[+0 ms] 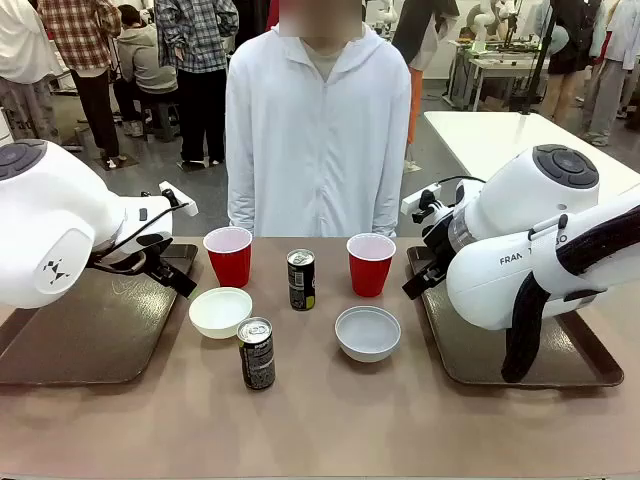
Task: Prepare tableware on both trays.
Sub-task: Pick up a Picnic Bowl from the table and place it on a Handle tray.
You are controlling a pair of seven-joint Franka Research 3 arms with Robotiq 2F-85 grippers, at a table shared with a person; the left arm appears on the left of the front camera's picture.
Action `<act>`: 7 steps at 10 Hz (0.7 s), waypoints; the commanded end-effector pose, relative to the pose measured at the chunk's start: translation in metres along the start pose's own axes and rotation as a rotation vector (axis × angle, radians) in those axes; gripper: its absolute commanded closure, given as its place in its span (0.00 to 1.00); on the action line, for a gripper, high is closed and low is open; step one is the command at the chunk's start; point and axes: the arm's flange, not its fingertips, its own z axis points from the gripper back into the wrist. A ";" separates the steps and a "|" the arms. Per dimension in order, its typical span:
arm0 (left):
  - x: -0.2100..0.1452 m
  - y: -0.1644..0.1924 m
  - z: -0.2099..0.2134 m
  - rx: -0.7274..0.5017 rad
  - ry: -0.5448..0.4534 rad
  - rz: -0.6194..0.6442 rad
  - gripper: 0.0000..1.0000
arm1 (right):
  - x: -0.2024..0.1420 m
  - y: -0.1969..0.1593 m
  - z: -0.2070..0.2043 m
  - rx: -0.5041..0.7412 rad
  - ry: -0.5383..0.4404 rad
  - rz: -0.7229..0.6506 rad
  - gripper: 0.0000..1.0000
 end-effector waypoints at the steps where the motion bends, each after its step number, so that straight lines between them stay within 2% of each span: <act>1: 0.000 0.000 0.000 0.000 0.000 0.000 0.00 | 0.000 0.000 0.000 0.000 0.000 0.000 0.00; 7: 0.000 0.000 0.000 0.000 0.000 0.000 0.00 | 0.000 0.000 0.000 0.000 0.000 0.000 0.00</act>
